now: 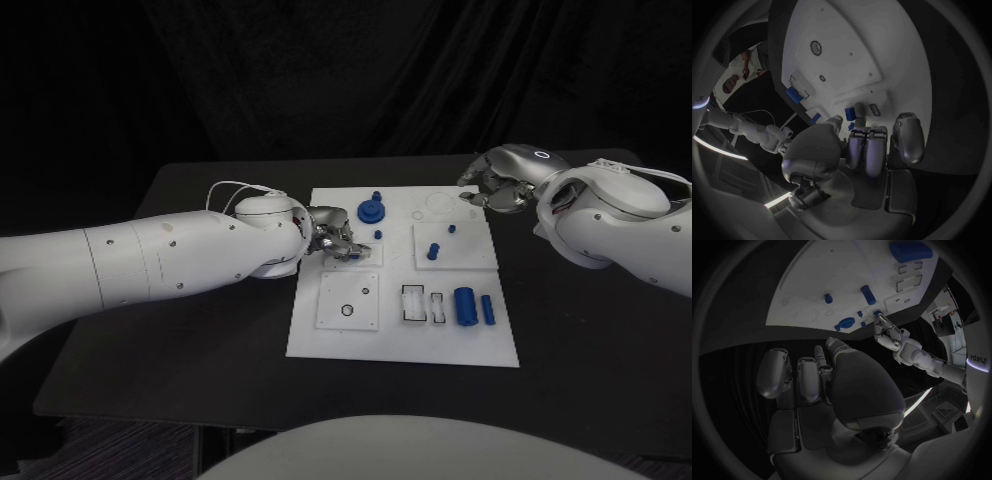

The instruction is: Assemble the parts on the task board

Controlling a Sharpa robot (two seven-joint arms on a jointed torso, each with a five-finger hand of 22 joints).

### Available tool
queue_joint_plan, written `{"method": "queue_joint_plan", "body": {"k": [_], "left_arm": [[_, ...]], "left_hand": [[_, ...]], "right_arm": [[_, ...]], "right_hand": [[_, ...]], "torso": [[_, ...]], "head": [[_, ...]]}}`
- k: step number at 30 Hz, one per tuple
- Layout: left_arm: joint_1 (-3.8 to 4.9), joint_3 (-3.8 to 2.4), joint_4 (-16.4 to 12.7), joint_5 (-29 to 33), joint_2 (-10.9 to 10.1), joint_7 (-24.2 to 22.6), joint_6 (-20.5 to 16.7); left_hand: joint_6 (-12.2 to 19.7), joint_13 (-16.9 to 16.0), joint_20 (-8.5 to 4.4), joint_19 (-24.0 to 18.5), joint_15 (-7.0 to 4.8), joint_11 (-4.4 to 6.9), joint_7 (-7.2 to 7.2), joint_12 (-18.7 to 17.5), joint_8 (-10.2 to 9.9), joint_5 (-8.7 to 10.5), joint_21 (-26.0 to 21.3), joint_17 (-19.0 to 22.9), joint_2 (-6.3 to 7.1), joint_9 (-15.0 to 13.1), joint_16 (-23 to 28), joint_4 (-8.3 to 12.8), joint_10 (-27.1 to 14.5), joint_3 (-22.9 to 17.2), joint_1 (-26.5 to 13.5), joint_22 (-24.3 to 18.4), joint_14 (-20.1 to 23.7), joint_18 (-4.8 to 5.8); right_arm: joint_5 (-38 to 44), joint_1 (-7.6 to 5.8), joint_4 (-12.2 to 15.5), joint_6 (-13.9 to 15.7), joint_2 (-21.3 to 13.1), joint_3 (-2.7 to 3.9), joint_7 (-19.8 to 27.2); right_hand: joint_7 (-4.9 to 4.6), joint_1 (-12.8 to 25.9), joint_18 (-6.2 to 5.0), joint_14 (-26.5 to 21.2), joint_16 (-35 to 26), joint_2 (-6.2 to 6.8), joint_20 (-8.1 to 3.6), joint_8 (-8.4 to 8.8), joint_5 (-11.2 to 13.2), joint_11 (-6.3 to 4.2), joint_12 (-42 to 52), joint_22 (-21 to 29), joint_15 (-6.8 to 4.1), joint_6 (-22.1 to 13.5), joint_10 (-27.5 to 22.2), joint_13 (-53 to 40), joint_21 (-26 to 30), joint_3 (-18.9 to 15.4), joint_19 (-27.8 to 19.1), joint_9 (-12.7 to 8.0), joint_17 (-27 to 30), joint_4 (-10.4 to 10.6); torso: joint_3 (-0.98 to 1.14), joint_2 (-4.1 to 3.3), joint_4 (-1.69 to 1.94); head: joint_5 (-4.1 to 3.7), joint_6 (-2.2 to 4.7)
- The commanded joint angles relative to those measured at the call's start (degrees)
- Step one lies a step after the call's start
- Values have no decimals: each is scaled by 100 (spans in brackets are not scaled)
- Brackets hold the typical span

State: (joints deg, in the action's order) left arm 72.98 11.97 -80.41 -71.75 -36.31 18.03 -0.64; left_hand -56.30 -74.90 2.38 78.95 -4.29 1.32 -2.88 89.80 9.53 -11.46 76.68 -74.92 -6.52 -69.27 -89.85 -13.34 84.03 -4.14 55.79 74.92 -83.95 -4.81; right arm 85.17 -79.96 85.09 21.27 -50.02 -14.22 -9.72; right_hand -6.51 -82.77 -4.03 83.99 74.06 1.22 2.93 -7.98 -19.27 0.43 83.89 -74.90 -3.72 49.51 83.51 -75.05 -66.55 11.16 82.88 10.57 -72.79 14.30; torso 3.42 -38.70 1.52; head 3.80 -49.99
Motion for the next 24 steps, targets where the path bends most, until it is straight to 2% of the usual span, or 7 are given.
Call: {"method": "queue_joint_plan", "body": {"k": [1,6,13,23,24], "left_arm": [[-36,12,-30,40,8,8,62],[-45,12,-19,40,14,40,107],[-53,12,-1,40,14,89,163],[-65,12,29,40,28,109,205],[-66,12,31,40,29,108,204]], "left_hand": [[-36,-1510,0,42,21,-14,2,20,-16,-35,-35,-1508,19,-3,-15,25,597,-2,53,154,-605,31],[-41,-1510,-2,42,19,-13,3,20,-22,-79,-41,-1508,12,-2,-15,48,597,-14,100,155,-605,30],[-29,-1510,-6,41,16,-9,6,20,-63,-341,-62,-1508,-20,17,-15,145,597,-116,271,164,-605,29],[13,-1510,-14,30,7,1,15,20,-158,-857,-108,-1508,25,74,-15,402,597,-506,540,173,-605,23],[19,-1510,-17,27,4,1,16,20,-172,-964,-117,-1508,38,84,-15,447,597,-594,574,173,-605,21]], "right_arm": [[18,14,5,-24,1,5,-115],[18,14,1,-28,11,5,-118],[18,15,-3,-42,17,5,-125],[18,18,-6,-69,25,5,-145],[18,18,-5,-74,26,5,-148]], "right_hand": [[5,-15,-61,158,-33,25,0,37,-38,13,-34,-877,43,31,-39,-607,39,16,-53,-5,6,6],[5,-15,-61,158,-33,25,0,37,-38,13,-34,-877,43,31,-39,-607,39,16,-53,-5,6,6],[5,-4,-63,156,-40,30,1,42,-44,14,-38,-874,43,27,-43,-603,51,16,-56,-9,12,10],[5,-7,-67,149,-63,29,2,48,-69,14,-49,-867,44,27,-54,-589,76,32,-64,-14,34,3],[5,-7,-67,149,-63,29,2,48,-69,14,-49,-867,44,27,-54,-589,76,32,-64,-14,34,3]], "torso": [[-1,8,-4],[0,9,-12],[-3,4,-8],[-7,-6,-2],[-7,-7,-2]], "head": [[7,-1],[23,-1],[24,-1],[37,-1],[35,-1]]}}
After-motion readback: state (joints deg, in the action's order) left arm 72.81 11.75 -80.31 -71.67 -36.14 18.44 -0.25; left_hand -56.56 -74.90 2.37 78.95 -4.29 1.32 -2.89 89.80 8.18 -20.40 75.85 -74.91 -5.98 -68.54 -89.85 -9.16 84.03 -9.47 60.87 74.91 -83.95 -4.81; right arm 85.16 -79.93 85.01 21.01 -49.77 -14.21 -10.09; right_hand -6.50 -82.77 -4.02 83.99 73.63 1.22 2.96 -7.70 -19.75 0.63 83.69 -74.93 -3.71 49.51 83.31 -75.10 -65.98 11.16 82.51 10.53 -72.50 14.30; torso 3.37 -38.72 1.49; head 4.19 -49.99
